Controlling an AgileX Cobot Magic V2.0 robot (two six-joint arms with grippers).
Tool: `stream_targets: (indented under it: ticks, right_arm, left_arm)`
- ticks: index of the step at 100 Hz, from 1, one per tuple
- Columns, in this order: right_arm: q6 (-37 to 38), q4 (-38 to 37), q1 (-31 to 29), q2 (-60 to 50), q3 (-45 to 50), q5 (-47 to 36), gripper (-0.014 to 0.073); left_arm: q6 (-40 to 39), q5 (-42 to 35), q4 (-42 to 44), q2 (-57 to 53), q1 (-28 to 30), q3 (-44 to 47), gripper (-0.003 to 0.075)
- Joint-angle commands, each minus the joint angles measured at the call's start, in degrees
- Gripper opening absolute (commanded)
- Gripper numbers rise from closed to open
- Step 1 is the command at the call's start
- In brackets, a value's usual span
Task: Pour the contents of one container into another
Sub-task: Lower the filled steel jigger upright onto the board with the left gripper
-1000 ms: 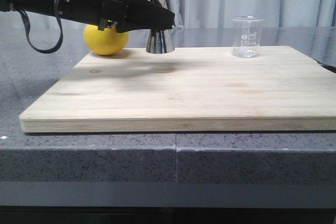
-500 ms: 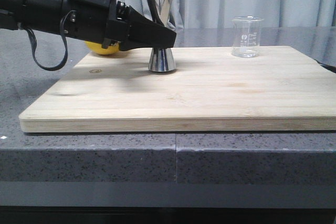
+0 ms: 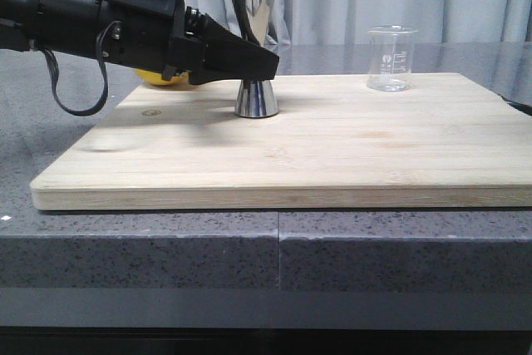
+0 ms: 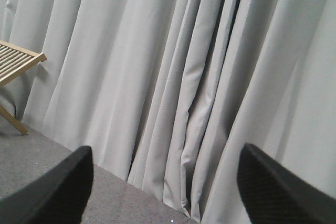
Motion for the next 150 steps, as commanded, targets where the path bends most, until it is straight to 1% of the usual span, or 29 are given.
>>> stream_targets:
  ticks: [1, 47, 136, 143, 150]
  right_arm:
    - [0.1, 0.9, 0.2, -1.4, -1.5, -3.3, 0.0516]
    - [0.1, 0.9, 0.2, -1.4, -1.5, -3.3, 0.0516]
    - [0.1, 0.9, 0.2, -1.4, -1.5, -3.3, 0.0516]
    - [0.1, 0.9, 0.2, -1.4, -1.5, -3.3, 0.0516]
    - [0.1, 0.9, 0.2, -1.4, -1.5, -3.3, 0.0516]
  left_arm:
    - [0.1, -3.1, -4.5, -2.9, 0.1, -1.5, -0.002]
    - [0.1, -2.6, -2.2, -2.8, 0.1, -1.5, -0.002]
    - [0.1, -2.6, -2.2, -2.8, 0.1, -1.5, -0.0018]
    - [0.1, -2.6, -2.2, -2.8, 0.1, -1.5, -0.0001]
    - [0.1, -2.6, -2.2, -2.8, 0.1, -1.5, 0.0043]
